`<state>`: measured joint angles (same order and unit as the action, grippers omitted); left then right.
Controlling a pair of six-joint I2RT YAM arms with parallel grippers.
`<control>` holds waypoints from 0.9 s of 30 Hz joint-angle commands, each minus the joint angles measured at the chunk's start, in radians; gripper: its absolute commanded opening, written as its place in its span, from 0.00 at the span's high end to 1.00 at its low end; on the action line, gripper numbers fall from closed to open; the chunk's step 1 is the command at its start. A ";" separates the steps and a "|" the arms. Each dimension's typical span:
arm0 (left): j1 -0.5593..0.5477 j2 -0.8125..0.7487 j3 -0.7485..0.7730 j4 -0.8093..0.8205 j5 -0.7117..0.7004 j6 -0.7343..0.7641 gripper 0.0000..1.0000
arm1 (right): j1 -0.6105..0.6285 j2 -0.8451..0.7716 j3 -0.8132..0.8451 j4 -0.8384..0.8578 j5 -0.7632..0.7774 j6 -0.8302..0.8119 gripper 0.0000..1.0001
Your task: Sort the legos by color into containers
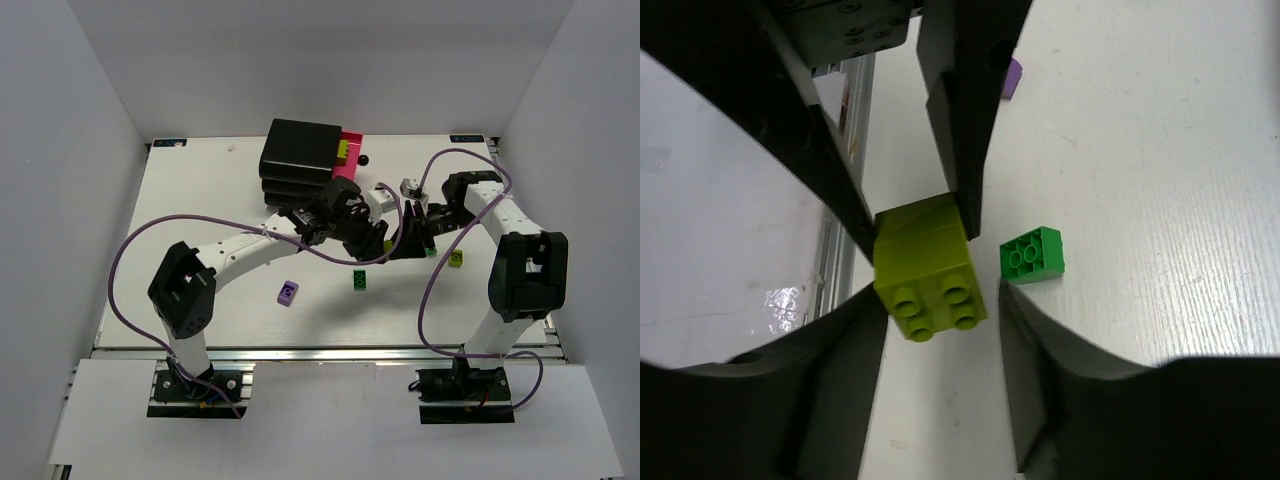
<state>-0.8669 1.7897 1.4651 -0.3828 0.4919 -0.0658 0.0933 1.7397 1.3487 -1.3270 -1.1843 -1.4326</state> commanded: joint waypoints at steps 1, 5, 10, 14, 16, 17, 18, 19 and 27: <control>-0.012 -0.042 -0.006 -0.018 0.047 0.011 1.00 | -0.001 -0.017 0.035 0.014 -0.057 -0.012 0.53; -0.012 -0.052 -0.023 -0.021 0.036 0.008 1.00 | -0.006 -0.022 0.032 0.014 -0.070 -0.020 0.86; 0.025 -0.091 -0.087 -0.021 0.019 -0.002 1.00 | -0.036 -0.002 0.052 0.015 -0.103 0.004 0.99; 0.066 -0.148 -0.158 -0.008 0.010 -0.006 1.00 | -0.072 0.017 0.079 0.015 -0.097 0.005 1.00; 0.078 -0.167 -0.180 -0.005 0.014 -0.009 1.00 | -0.078 0.018 0.084 0.015 -0.097 0.003 1.00; 0.088 -0.168 -0.183 -0.002 0.022 -0.011 1.00 | -0.079 0.020 0.084 0.015 -0.100 0.003 1.00; 0.088 -0.168 -0.183 0.001 0.027 -0.015 1.00 | -0.083 0.021 0.087 0.015 -0.100 0.001 1.00; 0.097 -0.170 -0.184 0.004 0.028 -0.017 1.00 | -0.081 0.021 0.089 0.015 -0.103 0.001 1.00; 0.126 -0.165 -0.108 0.035 -0.106 -0.075 1.00 | -0.081 -0.026 0.063 0.351 0.032 0.271 1.00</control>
<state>-0.7589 1.6707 1.2930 -0.3744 0.4660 -0.1059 0.0120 1.7584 1.4052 -1.2098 -1.2037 -1.3182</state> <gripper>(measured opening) 0.473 0.429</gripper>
